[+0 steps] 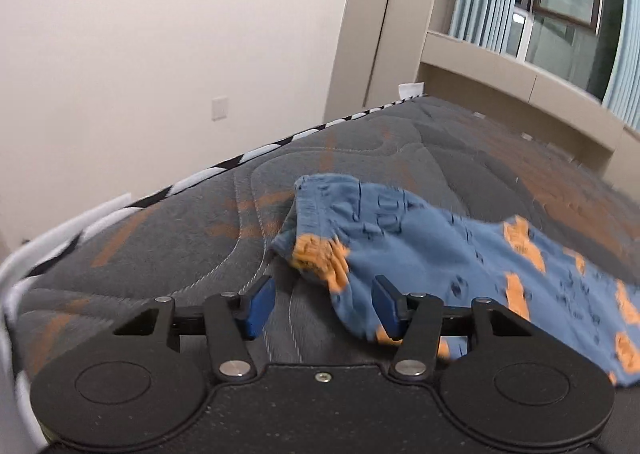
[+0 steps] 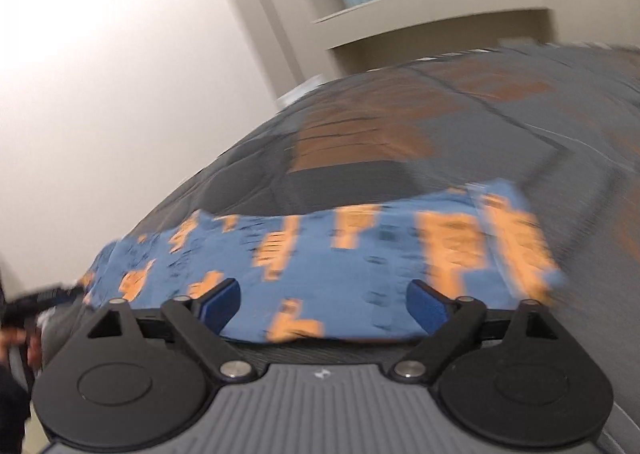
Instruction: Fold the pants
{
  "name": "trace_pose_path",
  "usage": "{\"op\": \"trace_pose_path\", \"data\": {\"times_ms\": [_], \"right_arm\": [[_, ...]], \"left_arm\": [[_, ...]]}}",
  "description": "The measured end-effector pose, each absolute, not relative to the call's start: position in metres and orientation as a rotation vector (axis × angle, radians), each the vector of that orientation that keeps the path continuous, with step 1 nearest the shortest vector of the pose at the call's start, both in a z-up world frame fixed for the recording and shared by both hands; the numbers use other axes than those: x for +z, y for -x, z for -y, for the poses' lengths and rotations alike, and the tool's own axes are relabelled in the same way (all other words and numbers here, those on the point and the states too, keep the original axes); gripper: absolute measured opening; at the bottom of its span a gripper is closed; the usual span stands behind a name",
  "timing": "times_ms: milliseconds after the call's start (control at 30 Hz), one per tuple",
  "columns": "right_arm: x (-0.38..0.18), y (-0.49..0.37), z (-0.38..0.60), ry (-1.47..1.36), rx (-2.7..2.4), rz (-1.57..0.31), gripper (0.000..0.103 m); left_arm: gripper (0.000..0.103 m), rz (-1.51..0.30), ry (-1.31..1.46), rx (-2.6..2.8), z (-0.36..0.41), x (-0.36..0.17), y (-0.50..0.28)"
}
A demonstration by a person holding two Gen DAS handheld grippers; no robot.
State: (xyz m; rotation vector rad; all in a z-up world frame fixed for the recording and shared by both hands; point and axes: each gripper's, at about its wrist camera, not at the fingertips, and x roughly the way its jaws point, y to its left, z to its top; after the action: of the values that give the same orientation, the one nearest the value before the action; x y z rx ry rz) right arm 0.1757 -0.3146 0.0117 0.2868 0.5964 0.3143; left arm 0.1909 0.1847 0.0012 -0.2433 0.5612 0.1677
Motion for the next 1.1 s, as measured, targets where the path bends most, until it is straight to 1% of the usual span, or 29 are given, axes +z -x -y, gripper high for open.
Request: {"op": "trace_pose_path", "data": {"times_ms": [200, 233, 267, 300, 333, 367, 400, 433, 467, 500, 533, 567, 600, 667, 733, 800, 833, 867, 900, 933, 967, 1000, 1033, 1067, 1100], "right_arm": [[0.022, -0.251, 0.221, -0.151, 0.481, -0.560, 0.100], [0.022, -0.268, 0.203, -0.132, 0.508, -0.558, 0.100], [0.022, -0.282, 0.187, -0.113, 0.532, -0.564, 0.100], [0.021, -0.297, 0.168, -0.086, 0.553, -0.570, 0.099], [0.020, -0.309, 0.151, -0.051, 0.575, -0.574, 0.097], [0.019, -0.325, 0.130, 0.002, 0.602, -0.574, 0.088], [0.017, -0.334, 0.114, 0.038, 0.608, -0.569, 0.078], [0.016, -0.345, 0.100, 0.063, 0.610, -0.566, 0.075], [0.014, -0.354, 0.090, 0.071, 0.612, -0.575, 0.068], [0.011, -0.364, 0.080, 0.075, 0.618, -0.602, 0.059], [0.007, -0.376, 0.069, 0.082, 0.625, -0.643, 0.052], [0.002, -0.381, 0.063, 0.090, 0.623, -0.664, 0.027], [-0.002, -0.386, 0.057, 0.109, 0.617, -0.673, 0.014], [-0.009, -0.390, 0.045, 0.171, 0.580, -0.680, 0.014], [-0.016, -0.390, 0.041, 0.183, 0.556, -0.658, 0.014], [-0.020, -0.388, 0.040, 0.185, 0.534, -0.639, 0.015], [-0.019, -0.386, 0.041, 0.187, 0.529, -0.634, 0.017], [-0.019, -0.383, 0.041, 0.197, 0.525, -0.627, 0.026], [-0.016, -0.381, 0.039, 0.219, 0.512, -0.611, 0.046], [-0.013, -0.376, 0.038, 0.250, 0.495, -0.587, 0.056], [-0.010, -0.368, 0.039, 0.284, 0.485, -0.555, 0.067], [-0.007, -0.361, 0.039, 0.299, 0.495, -0.531, 0.069], [-0.005, -0.355, 0.041, 0.301, 0.514, -0.520, 0.070], [-0.003, -0.351, 0.042, 0.297, 0.526, -0.522, 0.073], [-0.004, -0.347, 0.044, 0.296, 0.534, -0.528, 0.074]], "left_arm": [[0.055, -0.571, 0.335, 0.168, -0.217, -0.007, -0.222], [0.053, -0.587, 0.344, 0.157, -0.221, -0.009, -0.227], [0.042, -0.599, 0.351, 0.137, -0.223, -0.012, -0.231], [0.035, -0.610, 0.361, 0.110, -0.224, -0.013, -0.234], [0.033, -0.611, 0.360, 0.107, -0.224, -0.013, -0.235], [0.021, -0.605, 0.348, 0.108, -0.223, -0.013, -0.234], [0.020, -0.593, 0.338, 0.112, -0.223, -0.011, -0.234], [0.019, -0.578, 0.344, 0.116, -0.222, -0.008, -0.231], [0.017, -0.553, 0.356, 0.121, -0.224, -0.003, -0.227], [0.005, -0.525, 0.359, 0.123, -0.226, 0.001, -0.225], [0.005, -0.492, 0.353, 0.133, -0.228, 0.006, -0.220], [0.005, -0.457, 0.335, 0.154, -0.229, 0.013, -0.213], [0.005, -0.433, 0.324, 0.160, -0.229, 0.018, -0.209], [0.005, -0.446, 0.311, 0.148, -0.232, 0.020, -0.210], [0.005, -0.501, 0.276, 0.157, -0.230, 0.009, -0.222], [0.008, -0.551, 0.248, 0.154, -0.228, -0.004, -0.230], [0.009, -0.550, 0.235, 0.162, -0.226, -0.008, -0.230], [0.012, -0.547, 0.226, 0.160, -0.225, -0.009, -0.229], [0.022, -0.544, 0.224, 0.156, -0.226, -0.009, -0.227], [0.030, -0.539, 0.227, 0.160, -0.227, -0.007, -0.224], [0.048, -0.533, 0.229, 0.166, -0.229, -0.007, -0.222], [0.061, -0.528, 0.226, 0.179, -0.230, -0.006, -0.218], [0.062, -0.527, 0.217, 0.194, -0.230, -0.006, -0.217], [0.062, -0.533, 0.199, 0.208, -0.228, -0.006, -0.217], [0.063, -0.540, 0.187, 0.214, -0.226, -0.006, -0.216]]}}
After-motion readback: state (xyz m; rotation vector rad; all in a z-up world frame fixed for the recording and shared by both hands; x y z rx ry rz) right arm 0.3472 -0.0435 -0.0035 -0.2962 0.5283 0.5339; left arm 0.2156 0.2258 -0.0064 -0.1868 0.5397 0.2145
